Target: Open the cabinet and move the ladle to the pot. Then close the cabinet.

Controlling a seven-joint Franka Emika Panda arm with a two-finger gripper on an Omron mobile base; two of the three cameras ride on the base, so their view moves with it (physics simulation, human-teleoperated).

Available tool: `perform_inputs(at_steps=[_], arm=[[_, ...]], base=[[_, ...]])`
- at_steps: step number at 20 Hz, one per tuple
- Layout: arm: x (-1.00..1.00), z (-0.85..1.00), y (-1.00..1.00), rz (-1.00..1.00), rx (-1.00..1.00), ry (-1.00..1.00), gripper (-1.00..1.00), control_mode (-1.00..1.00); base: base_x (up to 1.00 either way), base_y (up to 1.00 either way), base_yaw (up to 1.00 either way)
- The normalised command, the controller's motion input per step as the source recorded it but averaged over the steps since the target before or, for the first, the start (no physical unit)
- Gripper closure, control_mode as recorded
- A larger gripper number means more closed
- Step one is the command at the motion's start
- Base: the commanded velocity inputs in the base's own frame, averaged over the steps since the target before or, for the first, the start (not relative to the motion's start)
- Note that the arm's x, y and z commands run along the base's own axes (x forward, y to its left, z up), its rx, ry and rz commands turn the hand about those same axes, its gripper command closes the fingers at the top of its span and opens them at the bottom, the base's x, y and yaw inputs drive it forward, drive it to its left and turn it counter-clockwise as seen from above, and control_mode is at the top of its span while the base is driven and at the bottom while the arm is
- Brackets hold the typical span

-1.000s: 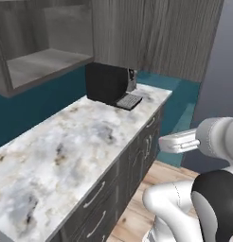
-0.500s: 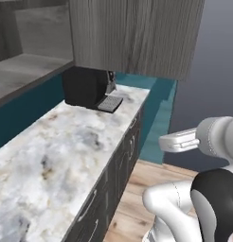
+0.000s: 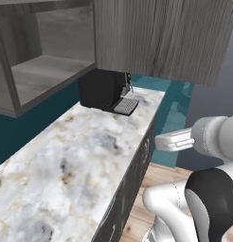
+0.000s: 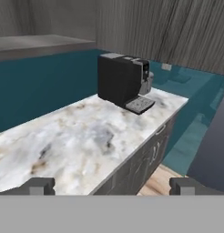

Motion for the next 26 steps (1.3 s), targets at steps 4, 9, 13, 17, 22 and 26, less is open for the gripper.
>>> perform_inputs(at_steps=[4, 9, 13, 17, 22, 26], arm=[[0.0, 0.0, 0.0, 0.0, 0.0, 0.0, -1.0, 1.0], [0.0, 0.0, 0.0, 0.0, 0.0, 0.0, -1.0, 1.0], [0.0, 0.0, 0.0, 0.04, 0.0, -0.03, -1.0, -1.0], [-0.13, 0.15, -0.21, 0.04, 0.02, -0.09, -1.0, -1.0], [-0.26, 0.33, -0.17, 0.0, 0.02, -0.09, -1.0, -1.0], [-0.07, 0.34, -0.06, 0.0, 0.11, -0.07, -1.0, -1.0]], base=[[0.0, 0.0, 0.16], [0.0, 0.0, 0.16], [0.0, 0.0, 0.12], [0.0, 0.0, 0.0], [0.0, 0.0, 0.0], [0.0, 0.0, 0.0]])
